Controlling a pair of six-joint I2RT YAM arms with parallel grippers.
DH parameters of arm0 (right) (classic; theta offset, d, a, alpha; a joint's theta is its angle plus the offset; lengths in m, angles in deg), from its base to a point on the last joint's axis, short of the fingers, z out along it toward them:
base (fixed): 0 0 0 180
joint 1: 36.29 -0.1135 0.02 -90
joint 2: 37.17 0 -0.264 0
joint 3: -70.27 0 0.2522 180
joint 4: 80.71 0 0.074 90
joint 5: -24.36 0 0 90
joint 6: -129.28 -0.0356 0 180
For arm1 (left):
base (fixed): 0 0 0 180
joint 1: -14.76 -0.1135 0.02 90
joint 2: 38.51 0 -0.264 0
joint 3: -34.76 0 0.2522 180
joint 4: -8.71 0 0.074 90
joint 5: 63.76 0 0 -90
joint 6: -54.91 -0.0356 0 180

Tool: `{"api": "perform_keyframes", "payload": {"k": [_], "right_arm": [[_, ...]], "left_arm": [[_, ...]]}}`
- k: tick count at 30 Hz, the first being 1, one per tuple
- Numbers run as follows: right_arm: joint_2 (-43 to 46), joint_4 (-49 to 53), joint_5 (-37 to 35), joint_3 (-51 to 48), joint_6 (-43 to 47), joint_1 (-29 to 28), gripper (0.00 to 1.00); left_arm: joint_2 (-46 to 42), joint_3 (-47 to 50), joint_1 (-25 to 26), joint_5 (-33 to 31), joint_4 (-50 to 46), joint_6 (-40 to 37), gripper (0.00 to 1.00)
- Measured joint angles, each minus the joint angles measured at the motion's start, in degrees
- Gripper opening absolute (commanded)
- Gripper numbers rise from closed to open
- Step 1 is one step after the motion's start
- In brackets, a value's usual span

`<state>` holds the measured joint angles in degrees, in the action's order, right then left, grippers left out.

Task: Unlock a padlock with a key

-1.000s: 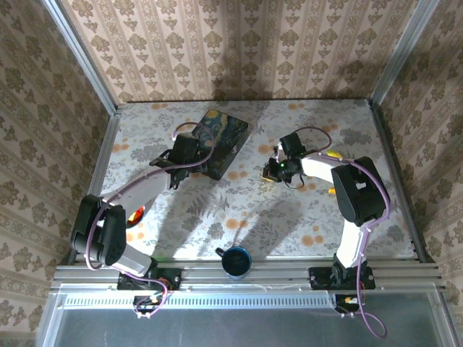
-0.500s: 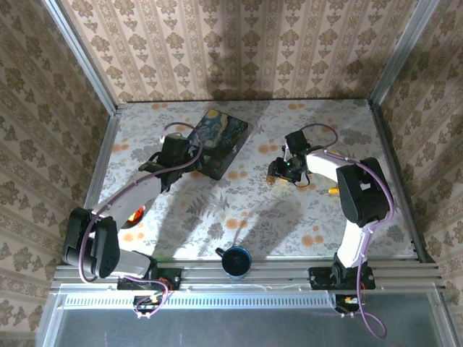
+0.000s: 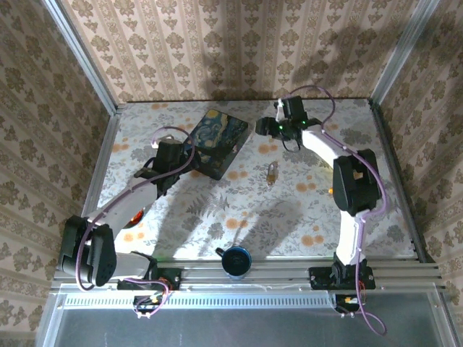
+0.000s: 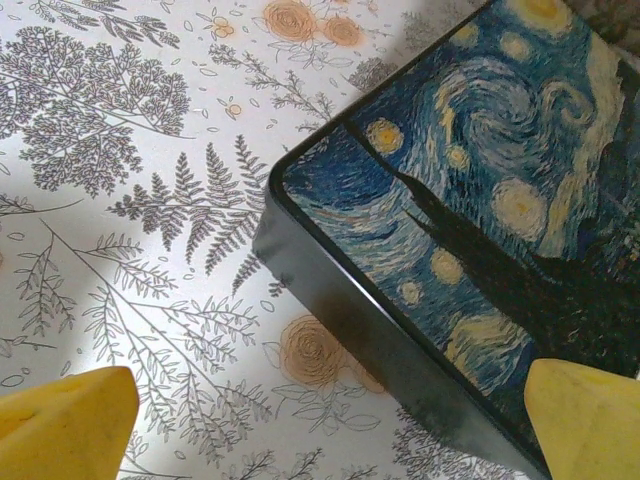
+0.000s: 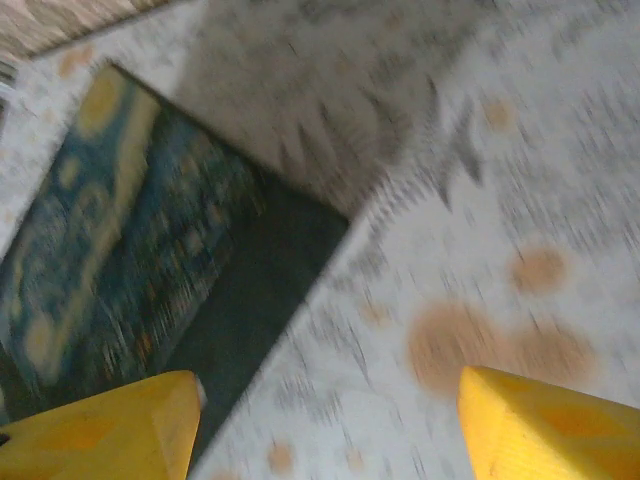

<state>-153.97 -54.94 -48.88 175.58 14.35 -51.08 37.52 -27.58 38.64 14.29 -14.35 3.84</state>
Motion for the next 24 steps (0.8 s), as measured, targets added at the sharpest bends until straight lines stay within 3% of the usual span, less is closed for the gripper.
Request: {"api": "perform_keyframes", "payload": {"k": [8, 15, 20, 24], "right_arm": [[-17.4, -1.14, 1.81, 19.12, 1.46, -2.12, 0.77], [-27.82, 1.66, 4.83, 34.51, 1.97, -3.87, 0.64], [-28.79, 2.19, 6.4, 35.01, 1.9, -4.83, 0.51], [-24.22, -1.6, 6.84, 26.36, 0.96, -5.03, 0.41]], "left_arm": [[3.45, -0.04, -0.87, 1.88, 3.87, 2.49, 1.0], [8.74, -1.16, -1.55, 5.64, 6.16, 3.54, 0.95], [13.88, -3.61, -2.62, 9.03, 8.68, 3.58, 0.87], [18.56, -6.67, -3.34, 11.19, 10.21, 3.45, 0.83]]}}
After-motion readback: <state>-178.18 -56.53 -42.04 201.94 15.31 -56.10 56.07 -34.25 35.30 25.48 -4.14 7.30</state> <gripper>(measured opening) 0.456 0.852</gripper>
